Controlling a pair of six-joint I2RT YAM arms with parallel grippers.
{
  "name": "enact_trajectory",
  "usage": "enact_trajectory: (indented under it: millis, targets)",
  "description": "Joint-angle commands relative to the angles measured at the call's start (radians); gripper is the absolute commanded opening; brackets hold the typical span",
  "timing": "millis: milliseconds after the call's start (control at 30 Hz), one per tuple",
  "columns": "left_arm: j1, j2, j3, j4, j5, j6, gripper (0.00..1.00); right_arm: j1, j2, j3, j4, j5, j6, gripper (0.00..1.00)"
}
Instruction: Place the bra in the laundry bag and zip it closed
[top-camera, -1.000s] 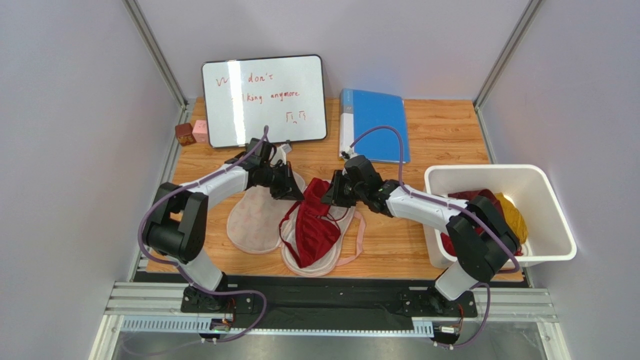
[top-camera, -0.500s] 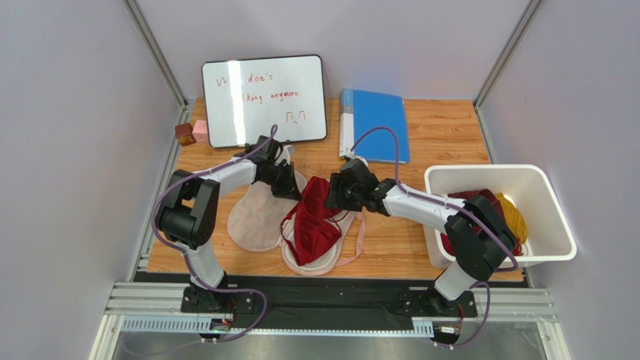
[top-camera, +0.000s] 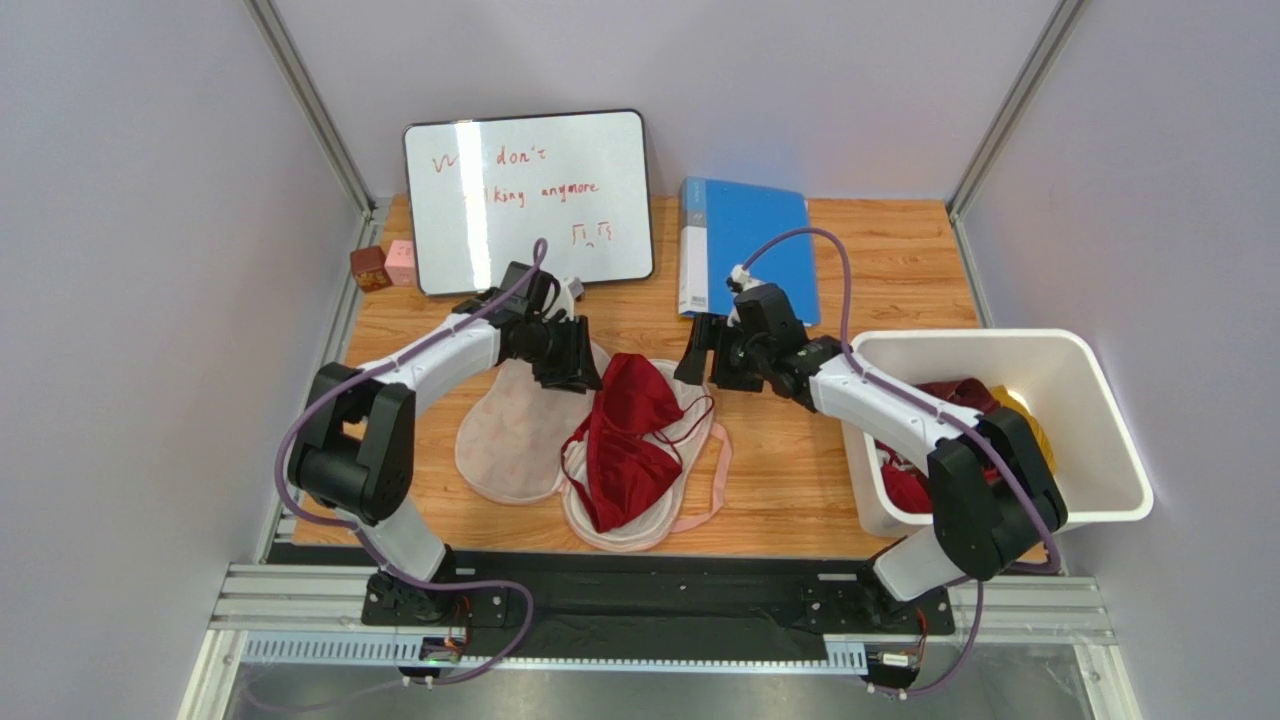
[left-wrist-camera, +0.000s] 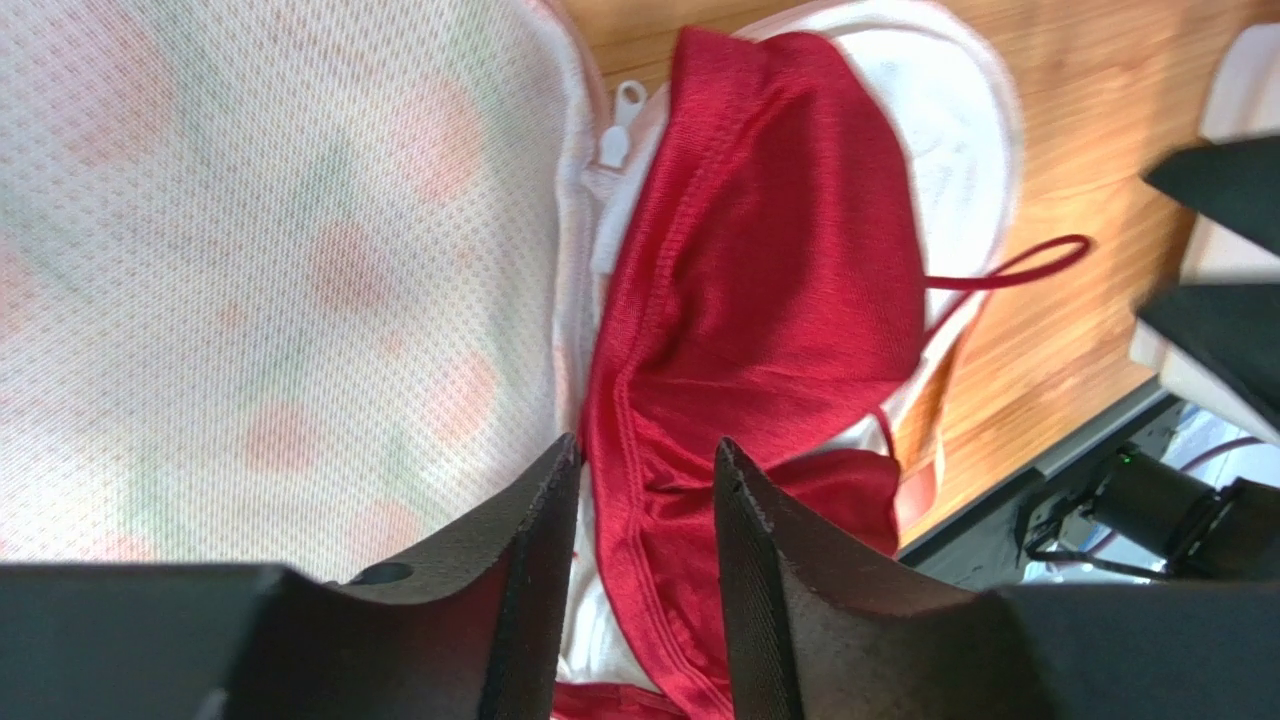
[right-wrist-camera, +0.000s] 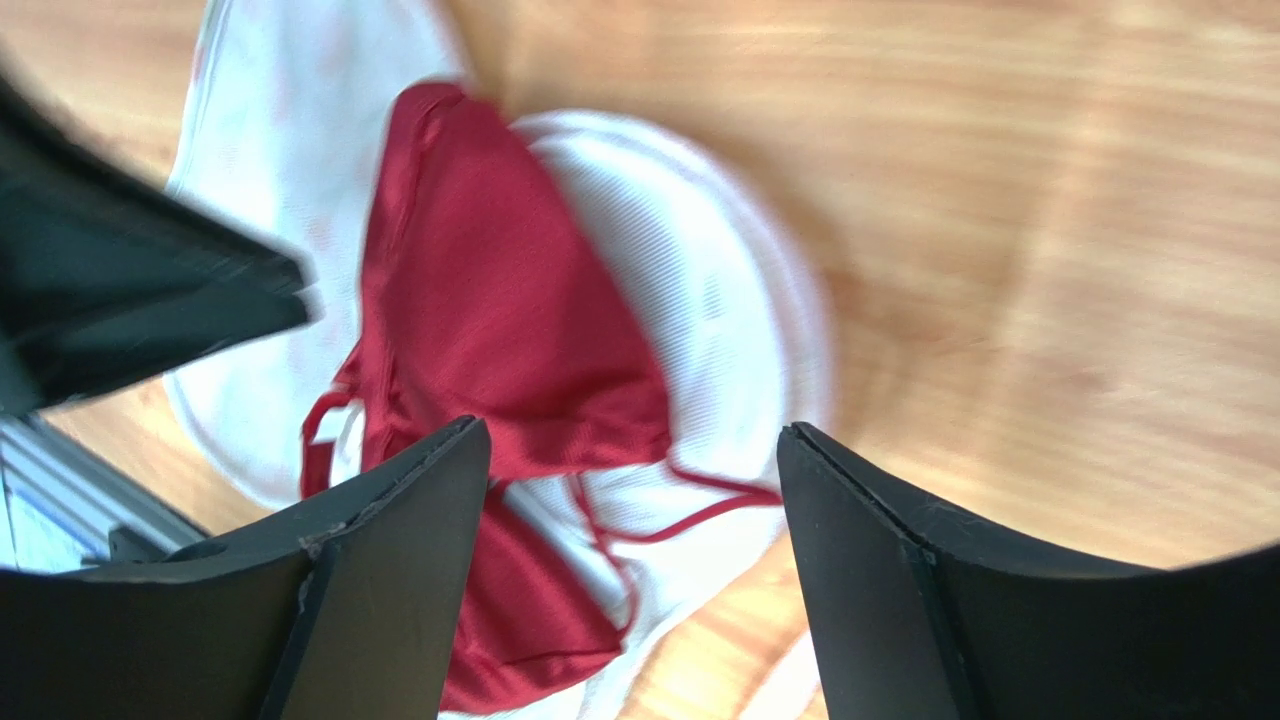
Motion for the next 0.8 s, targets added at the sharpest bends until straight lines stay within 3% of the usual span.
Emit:
enact_trajectory:
  millis: [0, 233, 433, 700, 767]
  targets:
    - [-0.003, -0.068, 0.054, -0.010, -0.017, 0.012, 0.48, -0.055, 0.016, 0.030, 0.049, -0.086, -0.036, 0.75]
    - [-0.001, 0.055, 0.155, -0.002, 0.024, 0.038, 0.49, -0.105, 0.053, 0.010, 0.077, -0.166, -0.019, 0.72]
    - [-0.001, 0.141, 0.200, 0.030, 0.041, 0.075, 0.48, -0.118, 0.085, -0.026, 0.123, -0.175, 0.004, 0.59]
    - [-0.001, 0.173, 0.217, 0.038, 0.066, 0.083, 0.48, -0.119, 0.093, -0.062, 0.123, -0.191, 0.001, 0.57]
    - [-0.003, 0.165, 0.197, 0.044, 0.069, 0.078, 0.48, -0.118, 0.077, -0.077, 0.123, -0.212, 0.000, 0.61]
